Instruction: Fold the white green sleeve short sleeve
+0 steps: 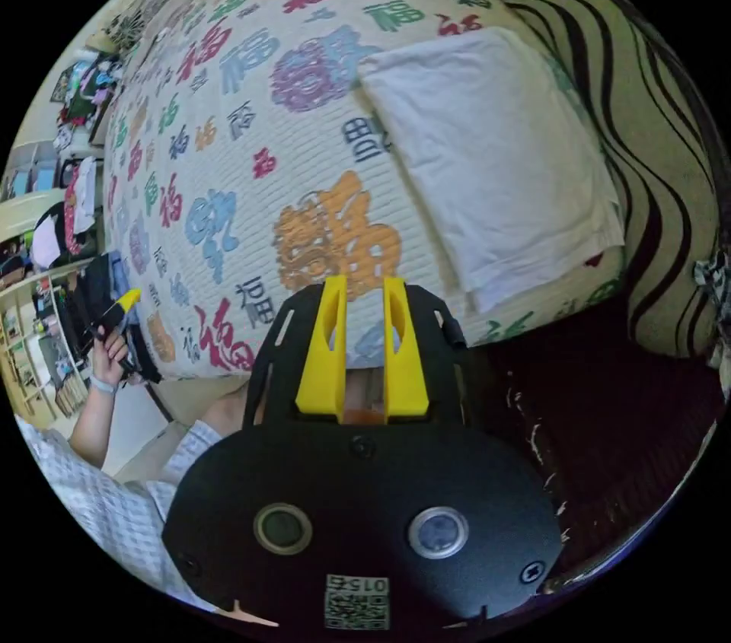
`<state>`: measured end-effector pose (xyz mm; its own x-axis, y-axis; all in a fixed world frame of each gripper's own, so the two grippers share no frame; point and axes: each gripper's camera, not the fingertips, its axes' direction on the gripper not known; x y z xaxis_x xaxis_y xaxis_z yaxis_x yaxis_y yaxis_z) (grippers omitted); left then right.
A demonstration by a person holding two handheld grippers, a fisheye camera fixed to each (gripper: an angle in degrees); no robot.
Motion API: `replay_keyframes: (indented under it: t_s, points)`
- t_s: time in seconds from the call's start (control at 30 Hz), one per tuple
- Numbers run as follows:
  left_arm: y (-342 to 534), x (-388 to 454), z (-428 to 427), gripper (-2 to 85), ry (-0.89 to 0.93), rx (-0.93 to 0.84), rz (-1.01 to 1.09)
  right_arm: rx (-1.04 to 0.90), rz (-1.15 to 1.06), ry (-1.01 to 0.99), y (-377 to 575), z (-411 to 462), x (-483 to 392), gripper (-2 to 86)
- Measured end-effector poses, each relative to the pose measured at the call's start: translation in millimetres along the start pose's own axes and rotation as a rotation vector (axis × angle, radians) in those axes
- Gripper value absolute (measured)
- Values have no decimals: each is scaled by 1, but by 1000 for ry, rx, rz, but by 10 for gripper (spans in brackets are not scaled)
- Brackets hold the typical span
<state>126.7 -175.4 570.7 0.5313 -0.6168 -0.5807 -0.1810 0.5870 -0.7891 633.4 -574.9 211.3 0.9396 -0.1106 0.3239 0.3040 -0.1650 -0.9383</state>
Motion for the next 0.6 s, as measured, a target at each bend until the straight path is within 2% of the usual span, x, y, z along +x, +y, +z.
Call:
replay_keyframes:
  t_s: [0.13,0.2,0.33,0.43,0.5,0.53,0.6]
  points:
    - [-79,57,128,79,106,-104,61,-24,165,154,-28,1,91,53]
    - [-118,93,192,75,148,-157,114,-35,247,96,-38,1,129,63]
    - [-158,134,262,70,148,-239,214,-34,446,-59,-46,5,198,112]
    - [-178,144,303,66,146,-297,234,-32,491,-171,-44,10,221,110]
    - [-188,142,326,62,128,-329,223,-9,465,-173,-41,5,225,93]
    - [-190,141,330,61,123,-332,216,15,418,-176,-38,-1,223,48]
    - [-198,137,338,59,117,-320,195,79,400,-174,-30,-16,219,17]
